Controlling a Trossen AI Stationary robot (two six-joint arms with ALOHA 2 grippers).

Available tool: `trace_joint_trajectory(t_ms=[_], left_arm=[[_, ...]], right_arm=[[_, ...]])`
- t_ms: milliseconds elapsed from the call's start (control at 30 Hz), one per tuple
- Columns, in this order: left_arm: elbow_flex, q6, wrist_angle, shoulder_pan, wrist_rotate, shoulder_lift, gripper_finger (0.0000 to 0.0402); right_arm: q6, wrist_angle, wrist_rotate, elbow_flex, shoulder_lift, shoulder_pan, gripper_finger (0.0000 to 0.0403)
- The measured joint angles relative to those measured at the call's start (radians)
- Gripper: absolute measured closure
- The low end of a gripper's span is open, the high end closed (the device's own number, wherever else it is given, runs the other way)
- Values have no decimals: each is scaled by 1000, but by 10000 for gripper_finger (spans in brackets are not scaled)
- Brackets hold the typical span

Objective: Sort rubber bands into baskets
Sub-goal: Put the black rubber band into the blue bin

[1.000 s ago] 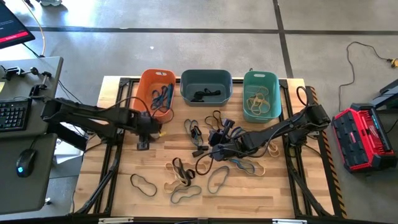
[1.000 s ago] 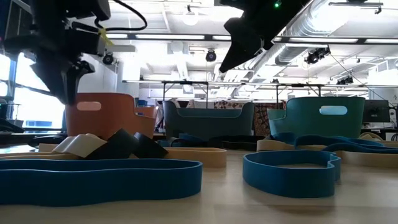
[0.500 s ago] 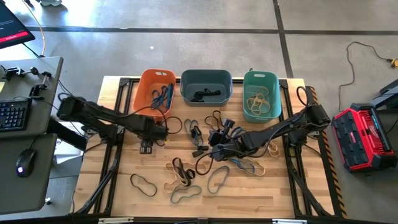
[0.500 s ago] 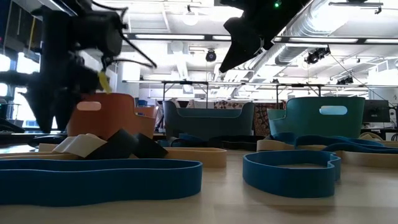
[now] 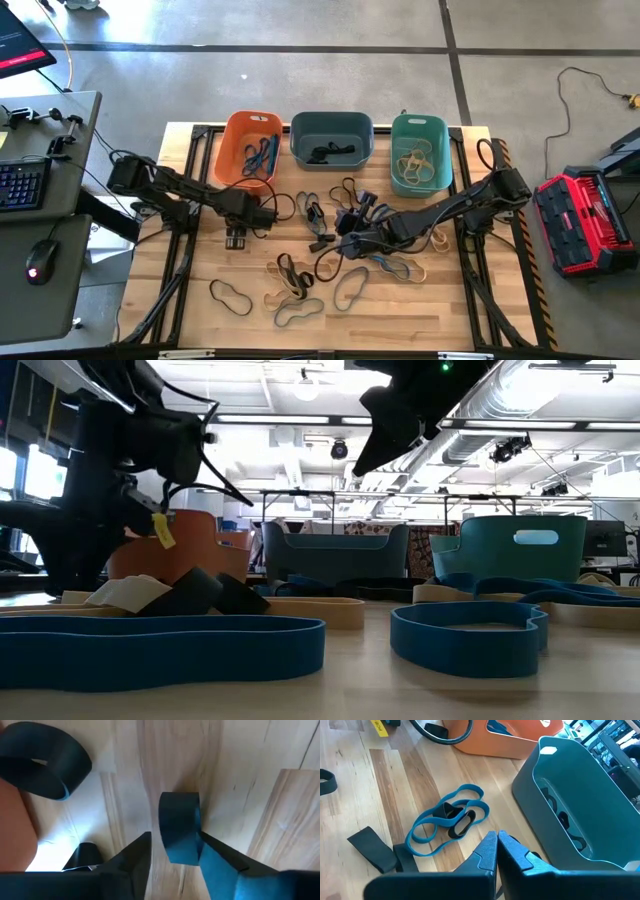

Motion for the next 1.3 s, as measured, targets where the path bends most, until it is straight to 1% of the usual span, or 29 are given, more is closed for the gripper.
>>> trace_joint_trajectory(t_ms=[167,300,367,467,600,867,1000,1133,1300], left_arm=[[13,16,-9,0,1,-6,329],[52,18,-28,-1,-2,-6,384],[81,26,-42,-1,-12,-6,396],[133,28,-49,6,-36,-6,394],[217,64,-44,55,-53,-6,397],[434,240,-15,230,-73,-6,400],[548,315,18,326,-73,3,401],[675,377,21,411,-67,52,401],[838,453,23,487,-4,163,401]], right_arm=[[-4,0,-2,0,0,0,403],[-2,-5,-6,0,0,10,403],[-1,-7,-6,0,0,18,403],[-1,-8,-7,0,0,29,403],[-1,-8,-7,0,0,38,403],[20,-63,-10,0,0,34,403],[30,-87,-47,0,0,26,403],[29,-86,-64,0,0,23,403],[29,-84,-67,0,0,23,403]])
